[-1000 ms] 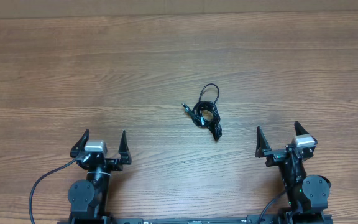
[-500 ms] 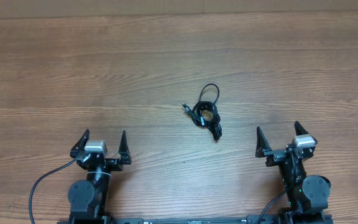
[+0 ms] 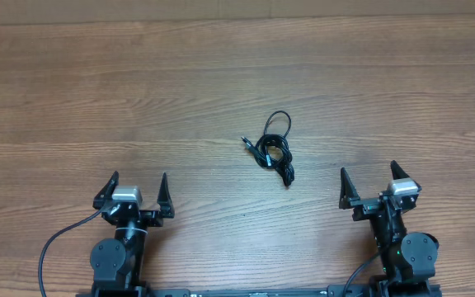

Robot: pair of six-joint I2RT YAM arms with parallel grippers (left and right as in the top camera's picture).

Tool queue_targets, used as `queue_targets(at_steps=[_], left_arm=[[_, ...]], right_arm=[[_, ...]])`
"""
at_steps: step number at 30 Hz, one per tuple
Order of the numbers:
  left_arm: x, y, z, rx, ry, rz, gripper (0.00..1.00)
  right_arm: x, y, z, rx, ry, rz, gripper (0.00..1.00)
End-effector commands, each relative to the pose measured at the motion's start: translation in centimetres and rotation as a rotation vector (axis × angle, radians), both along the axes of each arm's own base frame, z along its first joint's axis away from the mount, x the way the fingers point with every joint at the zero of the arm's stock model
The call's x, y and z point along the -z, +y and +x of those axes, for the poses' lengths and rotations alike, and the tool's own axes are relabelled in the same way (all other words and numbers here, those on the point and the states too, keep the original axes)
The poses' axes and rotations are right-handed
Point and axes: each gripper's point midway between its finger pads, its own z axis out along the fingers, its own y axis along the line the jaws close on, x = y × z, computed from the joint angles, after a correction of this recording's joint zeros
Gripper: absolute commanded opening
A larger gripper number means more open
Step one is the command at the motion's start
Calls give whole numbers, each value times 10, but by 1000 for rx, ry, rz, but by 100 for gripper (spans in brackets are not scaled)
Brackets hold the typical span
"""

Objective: Untangle cables

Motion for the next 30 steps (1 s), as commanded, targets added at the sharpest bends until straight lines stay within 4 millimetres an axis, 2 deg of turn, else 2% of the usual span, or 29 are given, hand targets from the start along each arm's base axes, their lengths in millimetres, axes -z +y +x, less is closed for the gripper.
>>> queue_targets(at_steps=[1, 12, 15, 30], left_arm=[[1, 1, 0, -3, -2, 11, 100], [1, 1, 0, -2, -2, 9, 100], [1, 0, 0, -1, 2, -62, 100], [0, 1, 0, -8, 0, -61, 100]], right_arm=[[1, -2, 0, 12, -8, -4, 100], [1, -2, 0, 12, -8, -4, 100], [1, -2, 0, 12, -8, -4, 100], [1, -2, 0, 12, -8, -4, 100]])
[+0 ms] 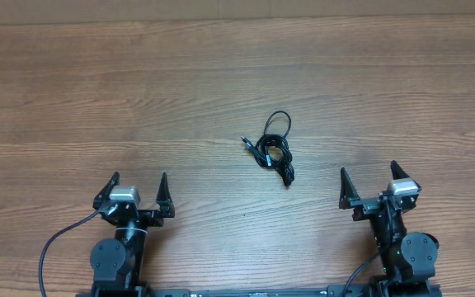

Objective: Untangle cables

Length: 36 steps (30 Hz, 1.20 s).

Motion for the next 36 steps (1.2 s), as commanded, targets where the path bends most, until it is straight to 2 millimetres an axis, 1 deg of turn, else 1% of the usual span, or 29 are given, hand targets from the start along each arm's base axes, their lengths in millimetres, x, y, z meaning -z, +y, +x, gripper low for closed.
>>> queue_targets(at_steps=[1, 5, 11, 14, 17, 23, 24, 25, 29, 30, 31, 34, 36], left_arm=[[-1, 1, 0, -4, -3, -11, 100], [-7, -1, -1, 2, -9, -55, 100], [-16, 0, -8, 0, 34, -55, 100], [-31, 0, -15, -2, 39, -54, 100], [-42, 0, -17, -2, 51, -54, 100], [-57, -1, -13, 4, 116, -51, 100], [-64, -7, -12, 34, 152, -54, 100], [-68, -8, -11, 44, 168, -55, 100], [-103, -26, -5, 140, 238, -76, 100], [-108, -27, -4, 148, 250, -78, 100], [-117, -29, -1, 157, 287, -81, 100], [-129, -36, 8, 190, 393, -93, 100], [-130, -43, 14, 233, 471, -98, 100]], right_arm=[[1, -2, 0, 12, -8, -4, 100], [1, -2, 0, 12, -8, -4, 100], [1, -2, 0, 12, -8, -4, 100], [1, -2, 0, 12, -8, -4, 100], [1, -2, 0, 12, -8, -4, 100], [1, -2, 0, 12, -8, -4, 100], [1, -2, 0, 12, -8, -4, 100], [1, -2, 0, 12, -8, -4, 100], [1, -2, 0, 12, -8, -4, 100], [1, -2, 0, 12, -8, -4, 100], [1, -2, 0, 12, -8, -4, 100], [1, -2, 0, 12, -8, -4, 100], [1, -2, 0, 12, -8, -4, 100]])
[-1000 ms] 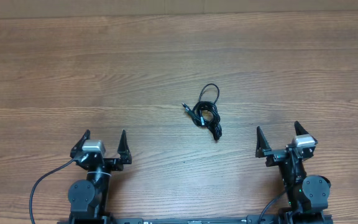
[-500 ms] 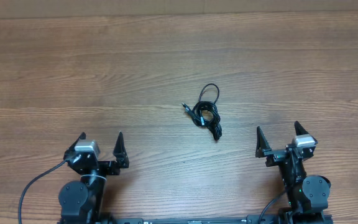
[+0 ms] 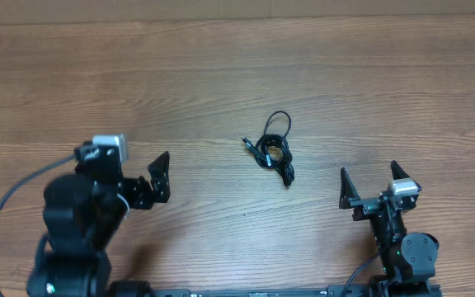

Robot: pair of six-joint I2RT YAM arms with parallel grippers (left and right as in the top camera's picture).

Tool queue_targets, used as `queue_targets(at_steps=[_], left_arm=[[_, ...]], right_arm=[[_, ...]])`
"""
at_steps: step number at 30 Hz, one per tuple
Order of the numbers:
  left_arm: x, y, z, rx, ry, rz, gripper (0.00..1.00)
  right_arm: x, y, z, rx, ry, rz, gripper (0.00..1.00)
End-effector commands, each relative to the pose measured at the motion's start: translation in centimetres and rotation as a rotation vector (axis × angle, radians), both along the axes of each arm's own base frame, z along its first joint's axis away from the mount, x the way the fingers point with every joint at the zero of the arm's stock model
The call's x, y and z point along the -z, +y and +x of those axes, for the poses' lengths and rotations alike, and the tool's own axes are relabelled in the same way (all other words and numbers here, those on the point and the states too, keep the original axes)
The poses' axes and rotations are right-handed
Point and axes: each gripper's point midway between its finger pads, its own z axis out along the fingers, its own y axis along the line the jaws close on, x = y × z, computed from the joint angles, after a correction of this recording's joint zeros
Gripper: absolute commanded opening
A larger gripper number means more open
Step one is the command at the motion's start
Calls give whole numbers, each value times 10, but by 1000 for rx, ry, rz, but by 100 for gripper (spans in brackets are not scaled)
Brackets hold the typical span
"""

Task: Untangle cables
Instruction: 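Reach the left gripper forward over the black cable bundle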

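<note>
A small black cable bundle (image 3: 275,150) lies knotted on the wooden table (image 3: 221,74), right of centre, with a loop at its top and a plug end (image 3: 244,140) sticking out to the left. My left gripper (image 3: 160,176) is raised, points right toward the bundle and stands open, well to the left of it. My right gripper (image 3: 369,171) rests open near the front edge, to the right of and below the bundle. Neither gripper holds anything.
The left arm's body (image 3: 81,219) and its black supply cable (image 3: 7,214) take up the front left corner. The right arm's base (image 3: 404,247) sits at the front right.
My left arm has lifted off its rest pose and swung so the gripper now points right, closer to the bundle. The right arm and the cable bundle have not moved.
At both earlier moments the two arms sat parked at the front edge with open grippers, and the bundle lay untouched. By now only the left arm has risen and turned toward the bundle.
</note>
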Motion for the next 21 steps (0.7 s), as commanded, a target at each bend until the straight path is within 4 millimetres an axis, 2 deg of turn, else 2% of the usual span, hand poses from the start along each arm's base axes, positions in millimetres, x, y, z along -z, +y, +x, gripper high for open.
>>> queue_targets(at_steps=[1, 7, 12, 16, 19, 21], left_arm=[[-14, -21, 10, 125, 107, -38, 100], [-16, -53, 19, 251, 266, -31, 100], [-6, -95, 26, 357, 379, 67, 100], [15, -125, 36, 410, 442, 147, 100], [42, -136, 42, 377, 524, 188, 100], [63, -150, 47, 392, 572, 206, 100]], right_arm=[[1, -2, 0, 12, -7, -4, 100], [1, -2, 0, 12, -7, -4, 100], [1, -2, 0, 12, -7, -4, 100], [1, -2, 0, 12, -7, -4, 100], [1, -2, 0, 12, -7, -4, 100], [1, -2, 0, 12, -7, -4, 100]])
